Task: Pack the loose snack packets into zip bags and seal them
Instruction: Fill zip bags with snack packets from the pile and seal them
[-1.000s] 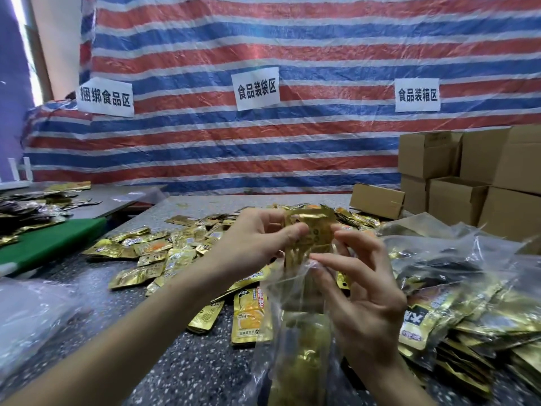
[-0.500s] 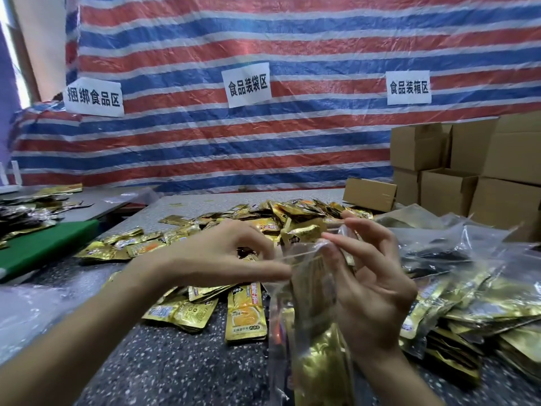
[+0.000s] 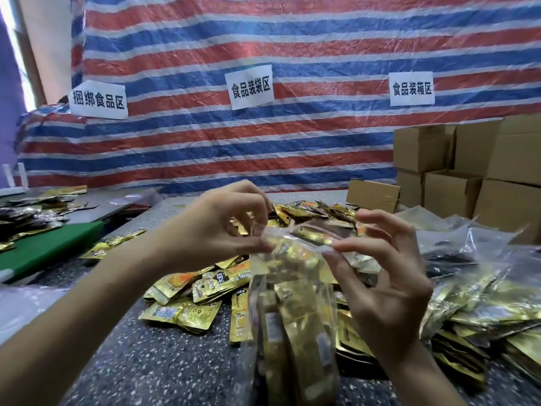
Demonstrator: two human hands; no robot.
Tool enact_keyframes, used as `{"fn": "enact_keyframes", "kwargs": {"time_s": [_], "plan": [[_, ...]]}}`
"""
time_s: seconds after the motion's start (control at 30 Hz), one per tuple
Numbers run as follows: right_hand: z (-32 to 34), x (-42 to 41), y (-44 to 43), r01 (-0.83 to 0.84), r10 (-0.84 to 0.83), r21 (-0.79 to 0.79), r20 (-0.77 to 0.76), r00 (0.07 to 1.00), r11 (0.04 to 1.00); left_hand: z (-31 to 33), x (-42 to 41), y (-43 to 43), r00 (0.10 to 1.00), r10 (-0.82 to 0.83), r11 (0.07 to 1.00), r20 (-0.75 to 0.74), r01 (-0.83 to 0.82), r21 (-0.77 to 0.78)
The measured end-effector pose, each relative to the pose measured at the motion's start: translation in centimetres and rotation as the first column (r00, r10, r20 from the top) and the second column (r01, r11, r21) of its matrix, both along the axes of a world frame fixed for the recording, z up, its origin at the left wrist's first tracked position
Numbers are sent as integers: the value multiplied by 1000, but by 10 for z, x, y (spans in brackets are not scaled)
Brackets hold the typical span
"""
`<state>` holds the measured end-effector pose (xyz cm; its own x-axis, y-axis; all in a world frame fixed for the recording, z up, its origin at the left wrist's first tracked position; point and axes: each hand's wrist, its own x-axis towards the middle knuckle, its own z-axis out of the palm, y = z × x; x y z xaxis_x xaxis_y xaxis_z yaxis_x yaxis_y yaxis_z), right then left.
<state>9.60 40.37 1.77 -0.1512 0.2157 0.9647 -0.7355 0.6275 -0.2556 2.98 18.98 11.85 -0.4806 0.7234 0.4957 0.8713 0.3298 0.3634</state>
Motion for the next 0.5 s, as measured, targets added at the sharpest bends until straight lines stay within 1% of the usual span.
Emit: {"fn": "enact_keyframes", "kwargs": {"time_s": [0.07, 0.1, 0.17, 0.23, 0.3, 0.33, 0.37, 0.4, 0.43, 0.47, 0.5], "plan": [[2, 1, 4, -25, 24, 7, 114, 993, 1000, 2, -2, -5, 996, -46, 997, 71, 49, -55], [3, 2, 5, -56, 56, -8, 192, 980, 998, 3, -2, -7, 990, -76, 995, 122, 83, -54], [6, 3, 9, -140, 161, -85, 367, 916, 987, 6, -1, -10, 969, -120, 991, 215, 129, -28], [9, 3, 15, -277, 349, -216, 504, 790, 936, 7, -2, -12, 958, -144, 987, 250, 156, -30], [11, 2, 21, -430, 538, -328, 590, 602, 841, 7, -1, -14, 939, -176, 981, 295, 193, -29], [12, 2, 23, -480, 585, -355, 631, 509, 802, 8, -1, -15, 920, -206, 975, 332, 221, -8], [12, 1, 24, -505, 598, -366, 671, 439, 781, 8, -1, -17, 901, -233, 970, 366, 243, 18], [12, 2, 23, -507, 591, -369, 701, 398, 779, 7, -2, -19, 890, -245, 968, 384, 248, 44], [11, 2, 23, -494, 582, -373, 717, 383, 785, 7, -2, -20, 893, -236, 971, 384, 230, 63], [11, 3, 22, -475, 578, -382, 717, 389, 793, 5, -3, -22, 904, -209, 978, 372, 195, 75], [11, 3, 22, -449, 573, -389, 705, 417, 805, 4, -5, -25, 922, -168, 986, 349, 151, 75]]}}
